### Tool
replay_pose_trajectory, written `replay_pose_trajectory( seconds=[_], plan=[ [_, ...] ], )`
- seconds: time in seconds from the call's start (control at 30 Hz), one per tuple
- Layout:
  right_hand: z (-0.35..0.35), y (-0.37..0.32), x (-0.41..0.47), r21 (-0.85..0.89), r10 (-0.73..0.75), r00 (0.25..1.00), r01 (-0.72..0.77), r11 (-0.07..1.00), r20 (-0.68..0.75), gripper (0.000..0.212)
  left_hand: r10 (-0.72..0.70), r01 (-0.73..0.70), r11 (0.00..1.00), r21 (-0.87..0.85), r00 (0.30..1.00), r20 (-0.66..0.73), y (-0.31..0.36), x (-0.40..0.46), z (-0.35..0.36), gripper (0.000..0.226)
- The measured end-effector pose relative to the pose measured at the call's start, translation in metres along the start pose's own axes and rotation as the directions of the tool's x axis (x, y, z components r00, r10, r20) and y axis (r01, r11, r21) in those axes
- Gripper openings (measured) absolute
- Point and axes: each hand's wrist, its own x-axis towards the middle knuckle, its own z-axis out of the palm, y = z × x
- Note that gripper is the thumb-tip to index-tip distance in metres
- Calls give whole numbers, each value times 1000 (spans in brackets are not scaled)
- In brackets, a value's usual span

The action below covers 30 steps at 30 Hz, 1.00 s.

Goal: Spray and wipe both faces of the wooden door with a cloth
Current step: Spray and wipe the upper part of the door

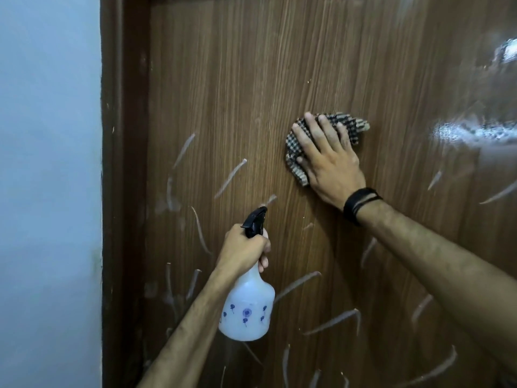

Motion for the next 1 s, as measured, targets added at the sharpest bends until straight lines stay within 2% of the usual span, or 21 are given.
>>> replay_pose_trajectory(
  seconds=[0.13, 0.23, 0.3, 0.37, 0.43, 0.5, 0.6, 0.73, 0.8, 0.9, 1.0],
  plan=[
    [19, -37, -67, 6, -201, 977, 201, 980, 76, 65, -25, 25, 1000, 2, 998, -51, -6, -1, 3, 15],
    [30, -54, -98, 35, -317, 944, 316, 948, 91, 63, -42, 45, 998, 40, 996, -82, -10, -3, 4, 12],
    [29, -49, -86, -7, -311, 947, 312, 950, 78, 65, -43, 47, 998, 44, 994, -96, -13, -5, 3, 12],
    [25, -41, -54, -47, -224, 974, 226, 973, 41, 66, -36, 39, 999, 28, 992, -119, -15, -8, 2, 13],
    [18, -36, -15, 7, -96, 995, 96, 995, 2, 60, -33, 32, 999, -9, 990, -139, -16, -8, -3, 14],
    [16, -40, 10, 50, -35, 999, 36, 998, -14, 56, -38, 34, 999, -25, 986, -164, -17, -7, -10, 14],
    [25, -55, 6, 58, -48, 999, 50, 997, -24, 57, -40, 33, 999, -38, 980, -194, -21, -6, -20, 15],
    [40, -86, -43, 40, -250, 967, 248, 968, 47, 61, -37, 29, 999, -43, 981, -193, -27, -2, -32, 13],
    [46, -97, -62, 48, -287, 956, 284, 958, 67, 61, -30, 22, 999, -46, 983, -179, -30, 1, -38, 13],
    [44, -100, -51, 38, -253, 966, 251, 967, 60, 60, -23, 18, 999, -40, 991, -132, -32, 7, -48, 14],
    [36, -92, 2, 31, -119, 992, 118, 993, 30, 60, -14, 9, 999, -48, 995, -95, -29, 17, -63, 16]
  ],
)
